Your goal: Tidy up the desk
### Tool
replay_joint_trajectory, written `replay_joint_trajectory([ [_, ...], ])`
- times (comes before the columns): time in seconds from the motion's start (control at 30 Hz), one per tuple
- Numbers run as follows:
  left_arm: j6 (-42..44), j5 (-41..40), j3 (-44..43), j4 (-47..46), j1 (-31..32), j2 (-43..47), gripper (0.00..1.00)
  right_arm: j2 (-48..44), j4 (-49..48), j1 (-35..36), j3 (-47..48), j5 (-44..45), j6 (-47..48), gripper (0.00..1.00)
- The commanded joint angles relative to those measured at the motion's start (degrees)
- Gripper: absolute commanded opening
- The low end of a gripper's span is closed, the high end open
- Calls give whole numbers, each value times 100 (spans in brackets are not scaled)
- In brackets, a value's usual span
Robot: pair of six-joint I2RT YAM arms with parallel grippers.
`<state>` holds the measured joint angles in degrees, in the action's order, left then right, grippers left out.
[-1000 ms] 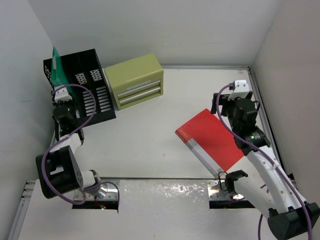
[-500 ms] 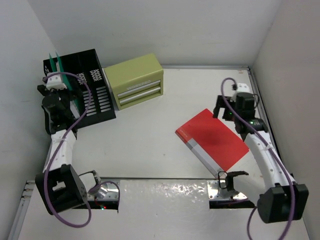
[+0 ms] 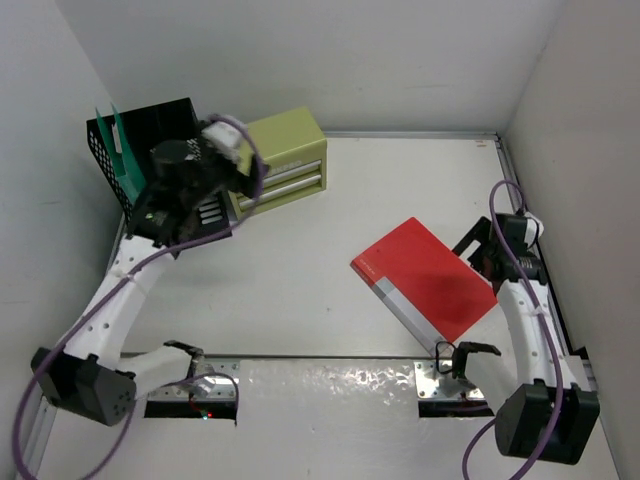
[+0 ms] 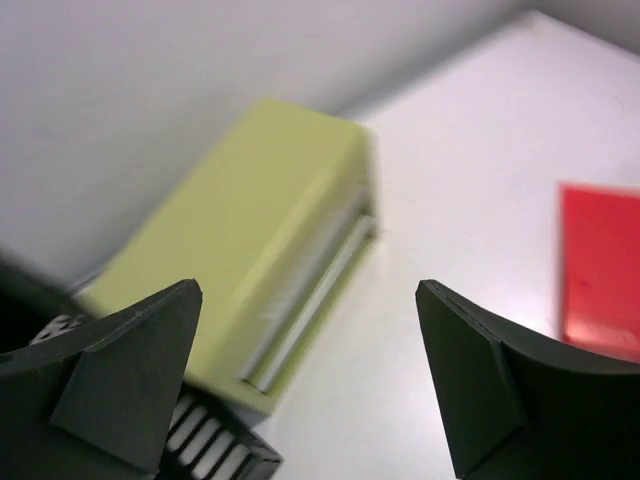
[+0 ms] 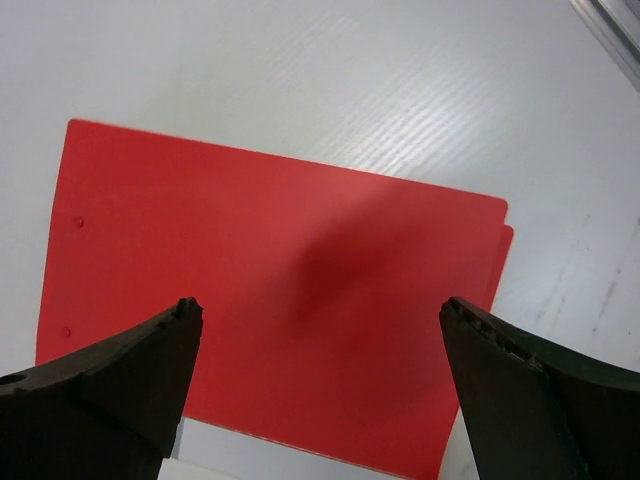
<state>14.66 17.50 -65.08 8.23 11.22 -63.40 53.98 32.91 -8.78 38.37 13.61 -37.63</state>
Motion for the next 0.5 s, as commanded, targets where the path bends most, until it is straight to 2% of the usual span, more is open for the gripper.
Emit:
replay_joint_trajectory([
  [0.0, 1062, -534, -400, 1470, 1813, -391, 87, -238, 453, -10, -188, 468, -815, 99],
  [0.03, 1240, -1015, -409, 1654, 2240, -506, 87, -334, 645, -19, -311, 354, -1295, 99],
  [0.1, 1452, -1195, -409, 1752, 2978, -909, 88, -457, 621, -19, -836, -75, -1624, 99],
  [0.13, 1435, -1074, -435, 1778, 3078, -1077, 88, -519, 499, -19, -1014, -512, -1747, 99],
  [0.23, 1312, -740, -620, 1753, 3114, -1797, 88, -415, 524, -28, -1419, -1042, -2082, 99],
  [0.33, 1373, -555, -839, 1630, 3114, -2579, 88, -283, 664, -37, -1543, -1115, -2126, 99],
  [0.47, 1356, -502, -1190, 1471, 3114, -3415, 87, -291, 770, -72, -1543, -239, -2021, 99],
])
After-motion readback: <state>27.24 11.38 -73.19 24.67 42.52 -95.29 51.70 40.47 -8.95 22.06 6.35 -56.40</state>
